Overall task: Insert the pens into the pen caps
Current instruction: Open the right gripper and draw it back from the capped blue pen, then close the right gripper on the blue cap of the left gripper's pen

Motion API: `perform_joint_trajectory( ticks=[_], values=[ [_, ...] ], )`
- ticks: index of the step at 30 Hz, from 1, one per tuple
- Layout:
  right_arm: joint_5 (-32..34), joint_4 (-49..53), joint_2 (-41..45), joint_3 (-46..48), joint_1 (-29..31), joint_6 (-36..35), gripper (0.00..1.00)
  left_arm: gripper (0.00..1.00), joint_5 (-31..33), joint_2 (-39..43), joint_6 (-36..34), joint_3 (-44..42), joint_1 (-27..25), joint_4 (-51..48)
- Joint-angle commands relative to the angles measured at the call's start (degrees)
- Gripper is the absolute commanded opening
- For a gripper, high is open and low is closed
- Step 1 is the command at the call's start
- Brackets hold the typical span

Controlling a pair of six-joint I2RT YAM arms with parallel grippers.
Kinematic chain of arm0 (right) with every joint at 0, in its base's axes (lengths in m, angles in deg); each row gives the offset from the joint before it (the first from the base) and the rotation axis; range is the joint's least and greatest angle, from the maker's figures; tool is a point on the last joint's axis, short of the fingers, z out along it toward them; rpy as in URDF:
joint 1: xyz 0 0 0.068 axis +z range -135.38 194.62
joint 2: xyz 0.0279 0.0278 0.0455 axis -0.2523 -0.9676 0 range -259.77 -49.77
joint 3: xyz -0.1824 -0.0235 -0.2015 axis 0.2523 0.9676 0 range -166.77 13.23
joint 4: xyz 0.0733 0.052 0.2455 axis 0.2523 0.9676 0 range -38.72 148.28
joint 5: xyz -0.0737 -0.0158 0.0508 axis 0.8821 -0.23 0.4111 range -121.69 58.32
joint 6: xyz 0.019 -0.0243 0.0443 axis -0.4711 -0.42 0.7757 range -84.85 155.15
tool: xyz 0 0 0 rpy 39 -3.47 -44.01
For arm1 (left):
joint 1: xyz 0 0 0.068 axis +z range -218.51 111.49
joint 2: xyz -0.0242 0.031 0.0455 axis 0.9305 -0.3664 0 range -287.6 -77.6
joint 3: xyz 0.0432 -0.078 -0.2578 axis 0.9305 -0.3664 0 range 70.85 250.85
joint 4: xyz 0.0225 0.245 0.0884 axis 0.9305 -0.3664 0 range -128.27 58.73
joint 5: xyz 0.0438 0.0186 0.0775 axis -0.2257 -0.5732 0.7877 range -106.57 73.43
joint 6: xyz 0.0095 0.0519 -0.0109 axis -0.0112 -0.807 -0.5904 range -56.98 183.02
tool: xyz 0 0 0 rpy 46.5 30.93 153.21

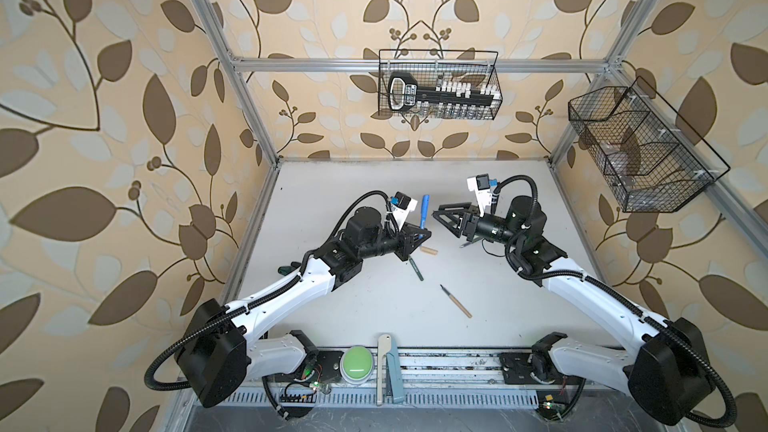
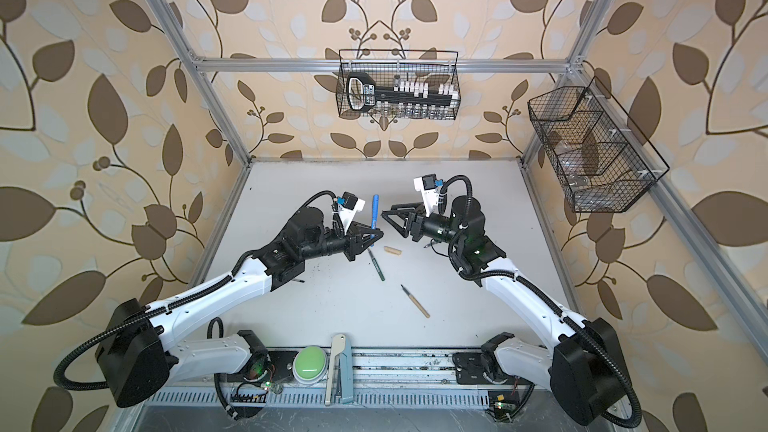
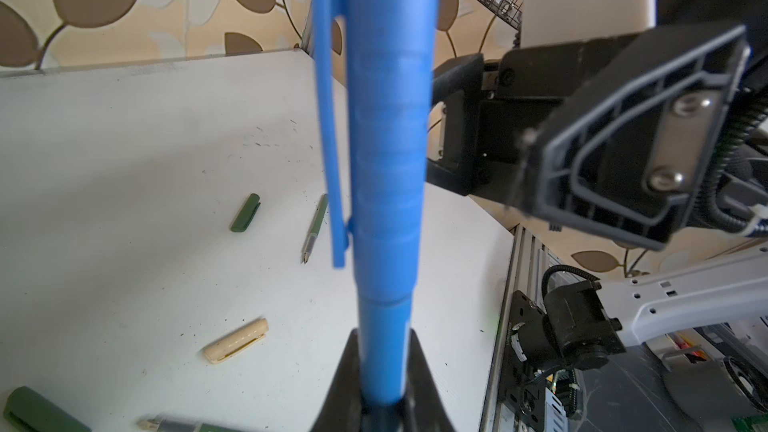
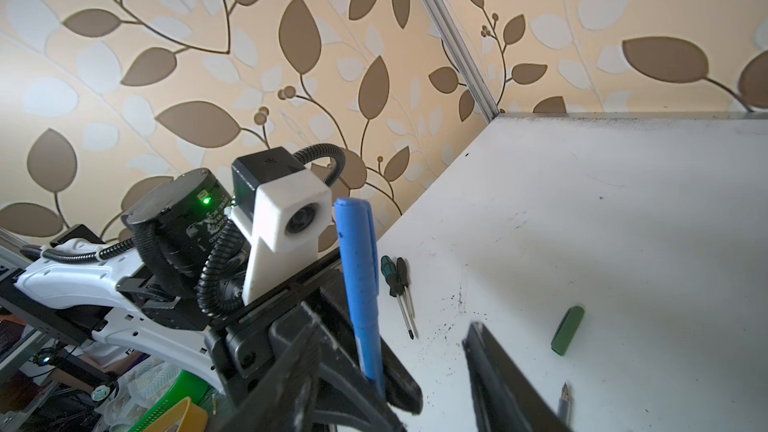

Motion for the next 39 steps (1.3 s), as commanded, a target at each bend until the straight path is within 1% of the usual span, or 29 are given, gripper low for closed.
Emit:
perform_joint_trajectory(
  ticks=[1, 8, 16, 21, 23, 26, 31, 37, 39],
  values=[
    [-1.5, -2.9, -1.3, -2.6, 0.3, 0.5, 0.57, 0.0, -1.5, 1.7, 0.5, -0.1, -0.8, 2.4],
    [-1.9, -4.8, -4.0, -4.9, 0.0, 0.5, 0.58, 0.0, -1.6, 1.9, 0.1, 0.2, -1.6, 2.0],
    [-5.1, -6.1, -7.5, -8.5, 0.0, 1.1, 0.57, 0.0, -1.9, 2.0, -0.2, 0.6, -2.2, 1.3],
    [-4.7, -3.0, -8.5, -11.2, 0.3, -0.3, 0.56, 0.0, -1.8, 2.9, -0.3, 0.5, -2.4, 1.2],
    [-4.7, -2.0, -9.0, -12.2, 0.3, -0.5, 0.54, 0.0, -1.7, 3.5, -0.5, 0.8, -2.5, 0.7],
    [-4.5, 1.1, -9.7, -13.7, 0.5, -2.0, 0.48, 0.0, -1.3, 4.3, -1.0, 0.8, -2.6, 0.3],
    [-3.9, 5.2, -10.1, -15.3, 1.6, -4.5, 0.45, 0.0, -0.8, 5.0, -1.8, 1.1, -2.6, -0.4],
    [-1.2, 8.5, -9.8, -15.7, 1.7, -6.2, 0.46, 0.0, -0.1, 5.5, -3.2, 1.4, -2.7, -1.1],
    [-0.2, 9.6, -9.7, -15.8, 1.6, -6.5, 0.5, 0.0, 0.1, 5.6, -3.5, 1.4, -2.7, -1.4]
  ],
)
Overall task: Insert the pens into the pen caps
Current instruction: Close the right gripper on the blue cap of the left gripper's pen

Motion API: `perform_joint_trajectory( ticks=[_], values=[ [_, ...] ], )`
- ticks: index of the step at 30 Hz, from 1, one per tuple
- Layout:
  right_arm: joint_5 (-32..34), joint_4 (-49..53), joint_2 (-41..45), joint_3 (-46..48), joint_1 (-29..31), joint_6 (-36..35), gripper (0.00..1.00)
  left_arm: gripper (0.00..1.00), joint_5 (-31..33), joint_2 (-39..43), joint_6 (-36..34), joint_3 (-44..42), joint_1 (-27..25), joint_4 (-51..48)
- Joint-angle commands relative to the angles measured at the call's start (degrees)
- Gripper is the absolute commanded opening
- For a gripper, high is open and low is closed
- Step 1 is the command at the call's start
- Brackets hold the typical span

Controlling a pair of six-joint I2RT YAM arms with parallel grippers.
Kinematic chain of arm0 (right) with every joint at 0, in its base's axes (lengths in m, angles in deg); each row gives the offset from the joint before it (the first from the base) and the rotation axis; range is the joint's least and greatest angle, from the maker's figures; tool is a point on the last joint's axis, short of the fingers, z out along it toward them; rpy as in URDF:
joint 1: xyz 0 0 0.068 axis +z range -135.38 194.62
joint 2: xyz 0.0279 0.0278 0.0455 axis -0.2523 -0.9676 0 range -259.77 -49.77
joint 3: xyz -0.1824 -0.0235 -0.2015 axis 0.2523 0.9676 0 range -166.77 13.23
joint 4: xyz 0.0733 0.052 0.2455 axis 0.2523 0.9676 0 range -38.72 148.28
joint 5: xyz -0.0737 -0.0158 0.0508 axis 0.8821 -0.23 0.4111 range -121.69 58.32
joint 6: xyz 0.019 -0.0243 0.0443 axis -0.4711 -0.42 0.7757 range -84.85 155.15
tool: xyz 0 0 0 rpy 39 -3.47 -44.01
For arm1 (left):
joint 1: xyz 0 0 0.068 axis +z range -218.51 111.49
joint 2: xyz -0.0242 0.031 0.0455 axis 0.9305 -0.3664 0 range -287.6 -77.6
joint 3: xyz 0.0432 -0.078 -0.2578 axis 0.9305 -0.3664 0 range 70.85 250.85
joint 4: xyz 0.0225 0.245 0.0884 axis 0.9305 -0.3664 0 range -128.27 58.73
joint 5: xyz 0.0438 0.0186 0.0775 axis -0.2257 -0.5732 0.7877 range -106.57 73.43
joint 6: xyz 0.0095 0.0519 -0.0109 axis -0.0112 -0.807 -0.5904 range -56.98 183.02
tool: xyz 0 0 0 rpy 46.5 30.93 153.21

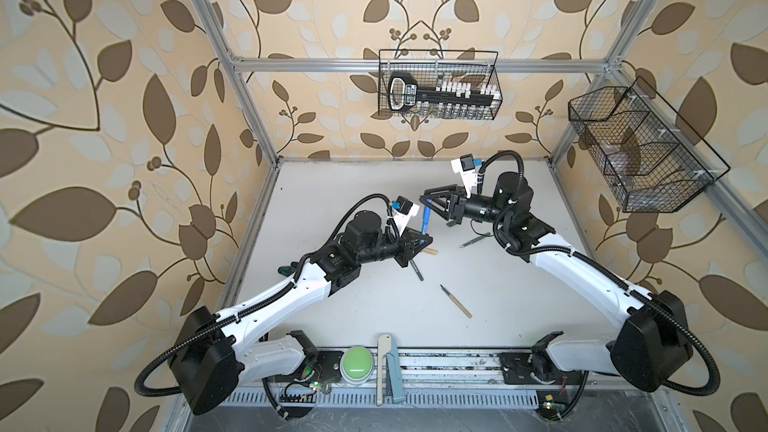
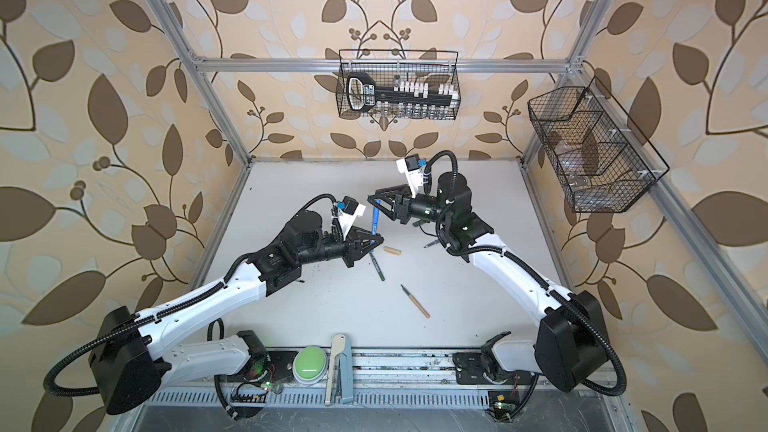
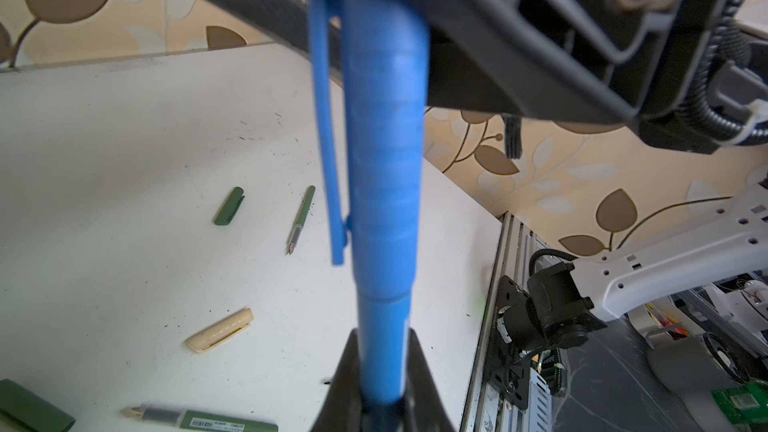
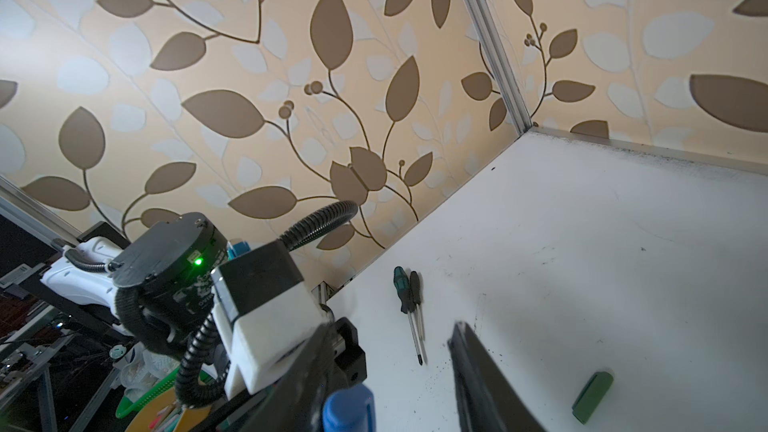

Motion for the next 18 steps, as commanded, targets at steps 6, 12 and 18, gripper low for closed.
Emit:
perform_joint_trajectory(
  ticks=[6, 12, 18],
  values=[
    [3.7, 5.0, -0.7, -2.0, -0.1, -2.4, 0.5, 0.0, 0.3, 3.0, -2.9, 0.9, -0.8, 2.3],
    [5.0, 6.3, 0.8, -2.2, -0.5, -2.7, 0.53, 0.0, 1.0, 3.3, -3.3, 0.7, -0.8, 1.7],
    [7.7, 8.5, 4.3, -2.6, -1.1, -3.9, 0.56, 0.0, 1.1, 2.9, -3.5, 0.6, -0.8, 1.5]
  ],
)
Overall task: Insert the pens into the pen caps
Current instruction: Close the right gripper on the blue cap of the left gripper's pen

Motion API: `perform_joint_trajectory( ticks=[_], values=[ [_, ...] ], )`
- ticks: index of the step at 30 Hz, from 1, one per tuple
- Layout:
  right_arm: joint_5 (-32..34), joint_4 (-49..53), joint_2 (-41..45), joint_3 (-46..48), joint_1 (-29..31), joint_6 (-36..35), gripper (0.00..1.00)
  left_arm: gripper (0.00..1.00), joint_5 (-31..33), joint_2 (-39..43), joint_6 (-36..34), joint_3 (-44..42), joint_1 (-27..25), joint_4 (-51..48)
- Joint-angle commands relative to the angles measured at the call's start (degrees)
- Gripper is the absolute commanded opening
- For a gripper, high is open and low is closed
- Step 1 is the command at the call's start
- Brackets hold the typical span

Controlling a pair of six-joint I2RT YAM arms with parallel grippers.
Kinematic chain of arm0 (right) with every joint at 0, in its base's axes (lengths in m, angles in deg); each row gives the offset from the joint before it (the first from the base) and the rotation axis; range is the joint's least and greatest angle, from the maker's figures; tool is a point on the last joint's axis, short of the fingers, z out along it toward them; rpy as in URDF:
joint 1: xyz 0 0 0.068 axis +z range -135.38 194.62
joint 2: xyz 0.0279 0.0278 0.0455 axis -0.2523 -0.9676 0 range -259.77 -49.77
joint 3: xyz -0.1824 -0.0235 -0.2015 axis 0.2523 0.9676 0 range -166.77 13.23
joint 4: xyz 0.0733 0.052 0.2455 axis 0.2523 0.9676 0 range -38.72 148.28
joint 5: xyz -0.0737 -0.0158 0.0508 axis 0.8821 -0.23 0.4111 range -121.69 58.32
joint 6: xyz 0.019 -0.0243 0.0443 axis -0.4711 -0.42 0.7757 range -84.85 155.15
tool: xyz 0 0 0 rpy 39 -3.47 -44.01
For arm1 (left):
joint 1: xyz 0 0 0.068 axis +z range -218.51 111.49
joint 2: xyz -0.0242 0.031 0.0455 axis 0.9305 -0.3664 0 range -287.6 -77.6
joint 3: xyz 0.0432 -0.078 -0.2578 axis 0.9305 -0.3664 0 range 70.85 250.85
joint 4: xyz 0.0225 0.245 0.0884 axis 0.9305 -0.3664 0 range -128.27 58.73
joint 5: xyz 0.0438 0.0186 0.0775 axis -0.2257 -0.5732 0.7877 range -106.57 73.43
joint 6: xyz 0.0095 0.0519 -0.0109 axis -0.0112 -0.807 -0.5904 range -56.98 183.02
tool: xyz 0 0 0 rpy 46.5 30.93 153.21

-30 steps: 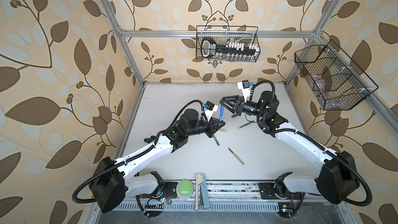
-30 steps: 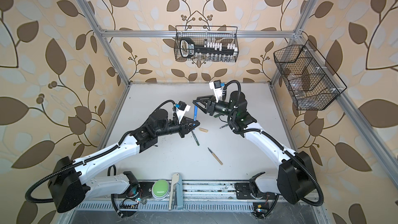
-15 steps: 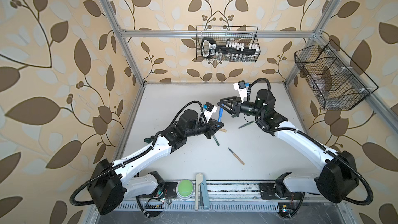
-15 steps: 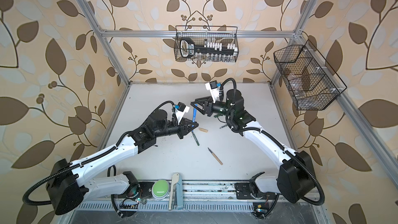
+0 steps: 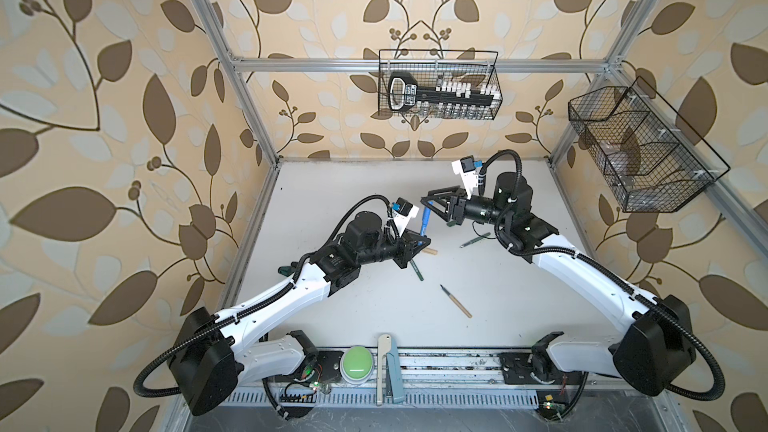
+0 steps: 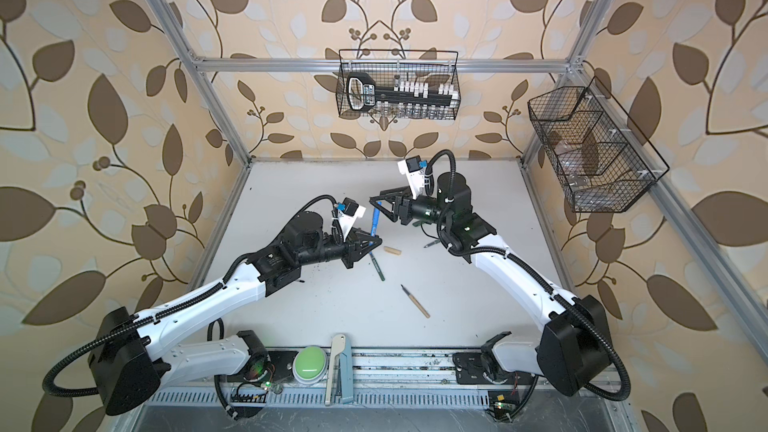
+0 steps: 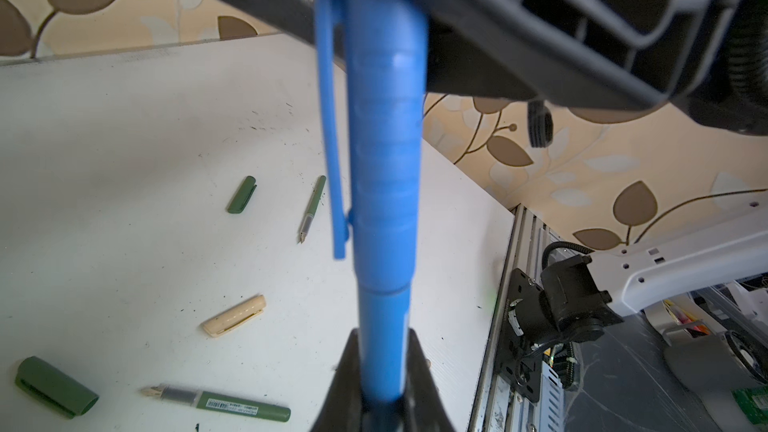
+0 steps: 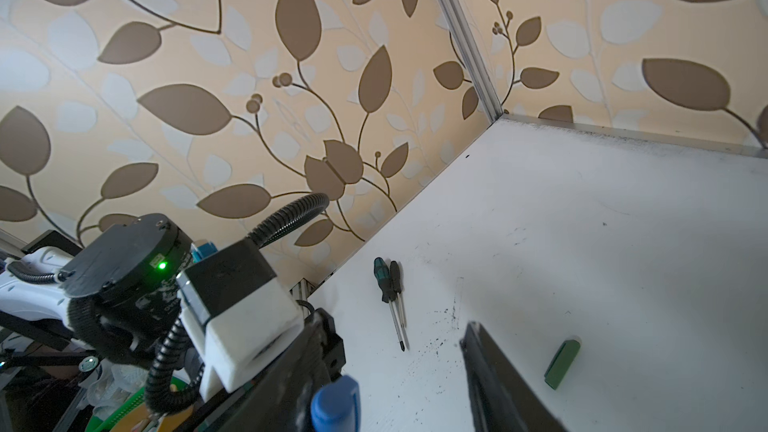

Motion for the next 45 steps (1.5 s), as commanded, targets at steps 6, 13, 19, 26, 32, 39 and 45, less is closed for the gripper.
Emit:
perform_joint_trajectory(
  ticks=[6, 13, 19, 26, 32, 39, 45],
  values=[
    [2.6, 2.5, 2.7, -1.6, -1.7, -0.6, 0.55, 0.0, -0.4, 2.3, -2.3, 0.7, -0.5, 3.1],
    [2.7, 3.6, 2.2, -1.3, 0.9, -2.5, 0.53, 0.0, -0.6, 0.2, -2.8, 2.5, -0.5, 0.6],
    [2.7, 4.6, 1.2, -1.0, 1.7, -2.9, 0.51, 0.0, -0.4, -0.5, -2.8, 2.5, -0.5, 0.9],
    [2.6, 5.0, -0.4, -0.7, 2.4, -2.2, 0.49, 0.0, 0.1, -0.2, -2.8, 2.4, -0.5, 1.0],
    [2.0, 4.3, -1.5, -0.6, 3.4, -0.6, 0.31, 0.0, 5.3, -0.1, -2.8, 2.4, -0.5, 0.2],
    [1.5, 4.6, -3.4, 0.3, 4.3, 2.7, 0.08, 0.0, 18.4, 1.3, -3.6, 2.7, -0.5, 1.8],
    [-0.1, 4.2, -6.1, 3.0, 7.1, 5.6, 0.0, 0.0, 26.7, -0.7, -7.6, 5.6, -0.4, 8.7]
  ],
)
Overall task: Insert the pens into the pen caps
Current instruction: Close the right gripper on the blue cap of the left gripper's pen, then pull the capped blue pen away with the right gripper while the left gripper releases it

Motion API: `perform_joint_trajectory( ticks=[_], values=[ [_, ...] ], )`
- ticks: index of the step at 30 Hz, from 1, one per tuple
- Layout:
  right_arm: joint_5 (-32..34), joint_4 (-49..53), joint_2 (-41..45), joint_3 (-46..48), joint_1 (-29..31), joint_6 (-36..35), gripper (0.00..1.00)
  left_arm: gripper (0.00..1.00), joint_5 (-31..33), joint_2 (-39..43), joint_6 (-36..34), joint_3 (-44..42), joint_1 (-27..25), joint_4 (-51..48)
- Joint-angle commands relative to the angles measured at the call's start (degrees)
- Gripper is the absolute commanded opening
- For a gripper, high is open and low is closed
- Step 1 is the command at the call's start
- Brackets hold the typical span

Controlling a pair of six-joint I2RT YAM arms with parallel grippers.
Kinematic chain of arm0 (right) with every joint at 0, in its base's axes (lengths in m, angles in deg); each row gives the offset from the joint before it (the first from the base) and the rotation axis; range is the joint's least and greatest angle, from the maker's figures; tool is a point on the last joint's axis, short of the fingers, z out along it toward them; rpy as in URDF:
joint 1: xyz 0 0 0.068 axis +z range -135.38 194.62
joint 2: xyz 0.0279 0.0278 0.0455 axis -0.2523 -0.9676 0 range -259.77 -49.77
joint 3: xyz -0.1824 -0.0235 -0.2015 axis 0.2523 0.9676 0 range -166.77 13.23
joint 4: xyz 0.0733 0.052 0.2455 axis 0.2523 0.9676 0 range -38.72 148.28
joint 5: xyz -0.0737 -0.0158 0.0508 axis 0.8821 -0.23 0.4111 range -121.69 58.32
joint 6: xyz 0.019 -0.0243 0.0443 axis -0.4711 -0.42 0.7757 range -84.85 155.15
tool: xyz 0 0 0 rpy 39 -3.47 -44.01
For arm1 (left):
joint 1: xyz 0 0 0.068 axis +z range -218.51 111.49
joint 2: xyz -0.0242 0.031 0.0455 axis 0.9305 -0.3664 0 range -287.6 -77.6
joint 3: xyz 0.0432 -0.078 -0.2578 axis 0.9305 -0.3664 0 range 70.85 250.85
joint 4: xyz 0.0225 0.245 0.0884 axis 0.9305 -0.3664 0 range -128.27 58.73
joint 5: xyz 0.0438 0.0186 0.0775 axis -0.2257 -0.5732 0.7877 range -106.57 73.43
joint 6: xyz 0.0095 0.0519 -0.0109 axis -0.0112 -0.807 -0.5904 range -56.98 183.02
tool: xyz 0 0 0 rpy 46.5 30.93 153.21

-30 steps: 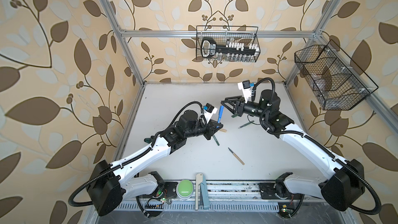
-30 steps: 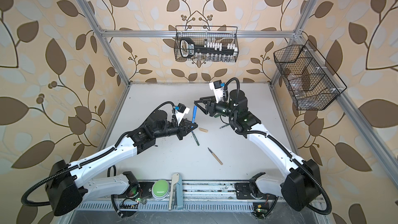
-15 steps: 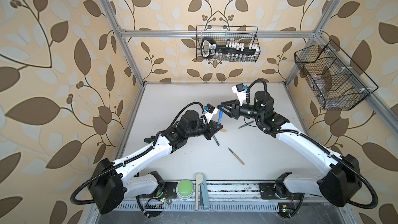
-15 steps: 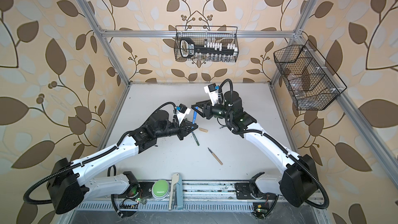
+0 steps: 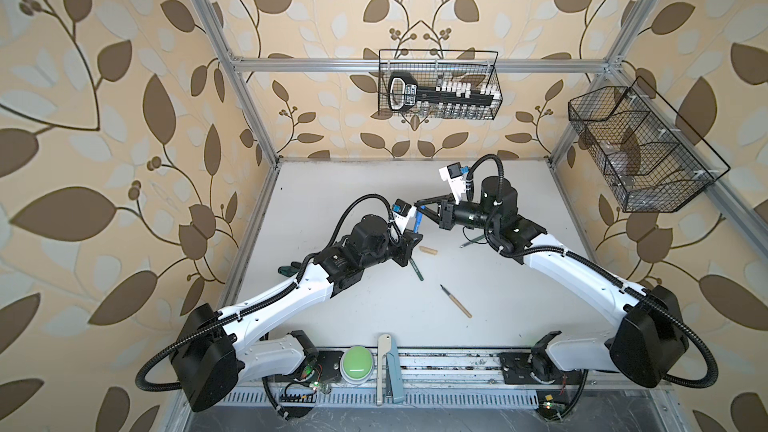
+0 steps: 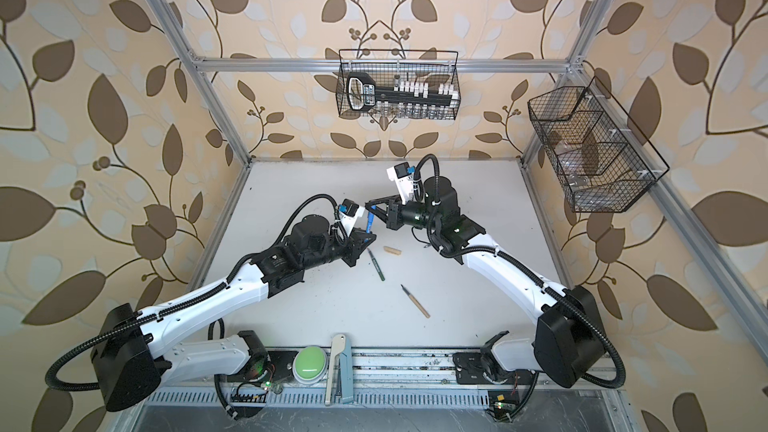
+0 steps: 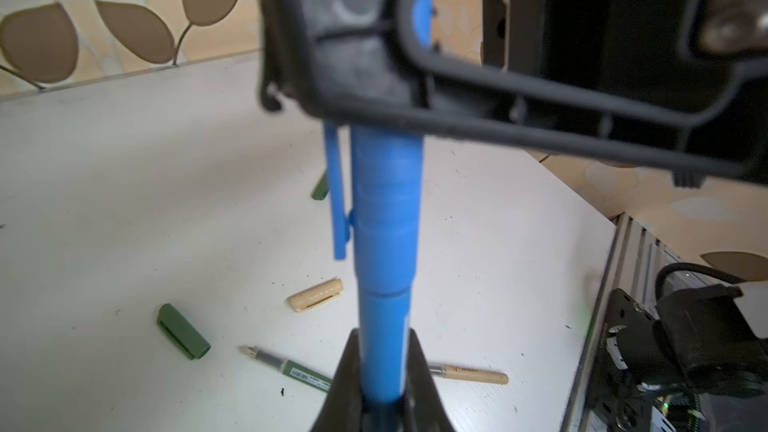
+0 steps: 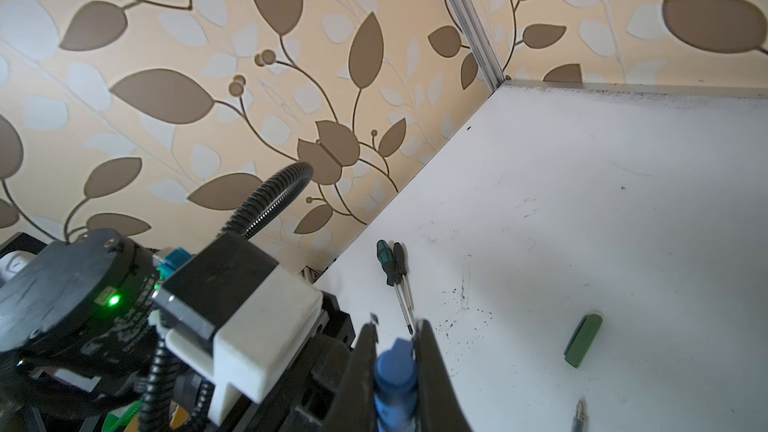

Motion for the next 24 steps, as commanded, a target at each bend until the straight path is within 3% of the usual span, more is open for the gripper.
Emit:
perform_joint_trajectory(
  ticks=[1, 9, 15, 20, 24],
  values=[
    [-3.6, 3.9, -2.4, 3.6, 3.0, 3.5, 0.0, 0.0, 10.5, -0.3, -4.2, 6.1, 0.7, 12.6],
    [-5.4, 2.4, -4.6, 11.0, 8.2, 6.0, 0.0, 0.0, 14.6, -5.0, -11.0, 10.7, 1.0, 21.5],
    [-5.3, 0.1, -4.3, 17.2, 11.8, 7.6, 0.0, 0.0, 13.0, -7.3, -10.8, 14.3, 3.2, 24.3],
    [-2.1, -1.4, -2.9, 19.5, 13.4, 7.5, 0.0, 0.0, 0.6, -7.4, -0.3, 14.6, 8.0, 27.9],
    [-0.6, 1.5, 0.3, 17.4, 11.4, 5.1, 0.0, 0.0, -13.8, -8.0, 1.8, 15.6, 8.4, 25.2]
  ],
)
